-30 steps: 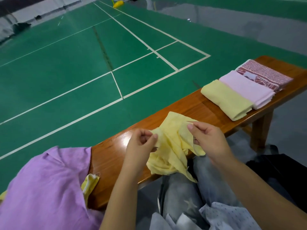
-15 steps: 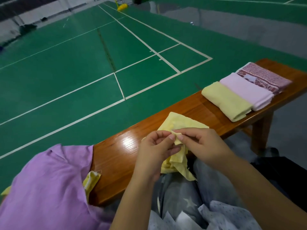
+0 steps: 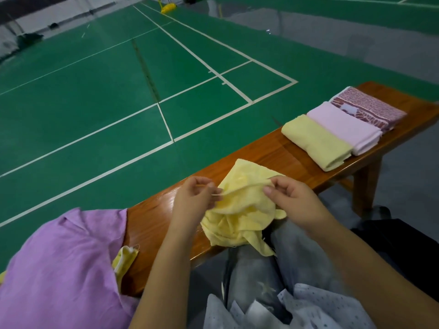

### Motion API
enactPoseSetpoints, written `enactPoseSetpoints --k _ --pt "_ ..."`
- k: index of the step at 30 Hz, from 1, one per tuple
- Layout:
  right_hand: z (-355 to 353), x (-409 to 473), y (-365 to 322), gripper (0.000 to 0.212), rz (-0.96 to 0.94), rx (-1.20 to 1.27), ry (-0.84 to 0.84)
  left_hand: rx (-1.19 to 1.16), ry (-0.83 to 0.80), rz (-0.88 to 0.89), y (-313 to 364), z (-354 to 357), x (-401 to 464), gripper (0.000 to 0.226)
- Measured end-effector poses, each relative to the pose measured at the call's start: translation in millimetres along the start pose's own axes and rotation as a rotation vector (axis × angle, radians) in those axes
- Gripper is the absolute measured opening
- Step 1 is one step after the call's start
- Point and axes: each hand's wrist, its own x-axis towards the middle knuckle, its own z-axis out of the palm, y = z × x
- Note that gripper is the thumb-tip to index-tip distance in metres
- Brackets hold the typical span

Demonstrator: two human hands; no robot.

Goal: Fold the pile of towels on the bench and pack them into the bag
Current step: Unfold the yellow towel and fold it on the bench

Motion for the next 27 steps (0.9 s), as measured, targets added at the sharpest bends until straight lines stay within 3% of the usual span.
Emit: enactPoseSetpoints --k 2,3,7,12,17,21,24,27 --pt "-13.6 0.9 2.0 0.015 0.084 0.158 0.037 0.261 0.152 -0.033 -17.5 -4.5 33.1 0.018" --pt "-19.8 1.4 2.0 0.016 0.11 0.21 0.056 0.343 0.148 -0.098 -25.9 -4.3 45.5 0.026" --pt "-36.2 2.2 -4.4 0.02 0.152 0.413 0.116 0.491 -0.086 -0.34 -51.8 7.6 73.2 0.038" --pt "-48.4 3.1 -6.3 0.02 0.169 0.367 0.159 0.648 -0.28 -0.257 -53.6 29.3 75.1 0.027" --pt "-59.2 6.1 -2.8 0.017 0.139 0.279 0.265 0.313 -0.137 -0.235 -59.3 22.0 74.7 0.017" --pt "-62.4 9.8 -4.8 0.017 0.061 0.2 0.316 0.264 0.08 -0.085 -45.5 -6.5 84.0 0.014" --pt "-54.6 11.8 -3.7 0.017 0.025 0.158 0.318 0.342 0.182 -0.012 -42.5 -31.1 86.8 0.01" --pt "-45.9 12.4 6.8 0.015 0.063 0.058 0.261 0.704 0.093 -0.086 -56.3 -42.0 79.8 0.015"
